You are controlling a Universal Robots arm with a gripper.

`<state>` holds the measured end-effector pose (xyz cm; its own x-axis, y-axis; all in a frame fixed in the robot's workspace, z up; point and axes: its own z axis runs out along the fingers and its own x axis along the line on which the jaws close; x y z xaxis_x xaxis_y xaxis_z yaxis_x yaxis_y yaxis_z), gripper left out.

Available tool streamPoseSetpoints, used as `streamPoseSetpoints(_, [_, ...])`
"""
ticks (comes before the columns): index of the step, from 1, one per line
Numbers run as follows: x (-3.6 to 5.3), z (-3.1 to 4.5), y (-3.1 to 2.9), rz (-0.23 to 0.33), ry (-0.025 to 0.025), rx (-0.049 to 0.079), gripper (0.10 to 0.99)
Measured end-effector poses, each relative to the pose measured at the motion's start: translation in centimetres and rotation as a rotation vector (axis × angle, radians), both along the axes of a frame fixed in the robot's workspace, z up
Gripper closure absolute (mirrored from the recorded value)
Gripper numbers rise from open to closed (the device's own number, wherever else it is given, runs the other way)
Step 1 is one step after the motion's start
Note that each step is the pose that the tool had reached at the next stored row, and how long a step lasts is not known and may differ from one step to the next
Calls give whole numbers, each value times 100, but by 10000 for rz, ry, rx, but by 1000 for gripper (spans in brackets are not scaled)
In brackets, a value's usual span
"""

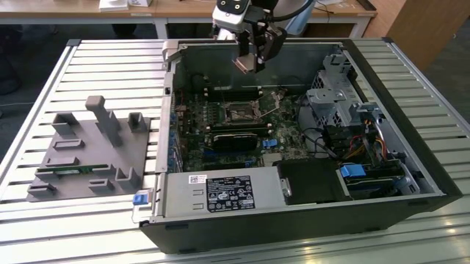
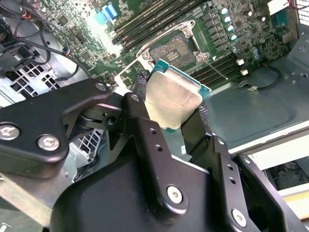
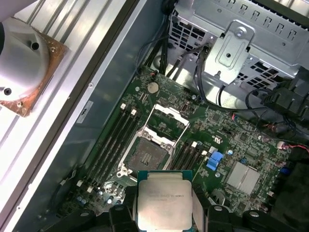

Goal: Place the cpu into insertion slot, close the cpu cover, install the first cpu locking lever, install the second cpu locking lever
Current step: 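Place the cpu into insertion slot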

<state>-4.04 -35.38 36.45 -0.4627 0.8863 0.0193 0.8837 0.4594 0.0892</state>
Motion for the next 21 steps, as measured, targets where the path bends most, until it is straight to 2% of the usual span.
streamPoseSetpoints(15, [0,-44,0,-20,0,0,549])
streamPoseSetpoints(18, [0,-58,1,-214,-1,1,549])
streamPoseSetpoints(21, [0,-82,1,-723,-1,1,549])
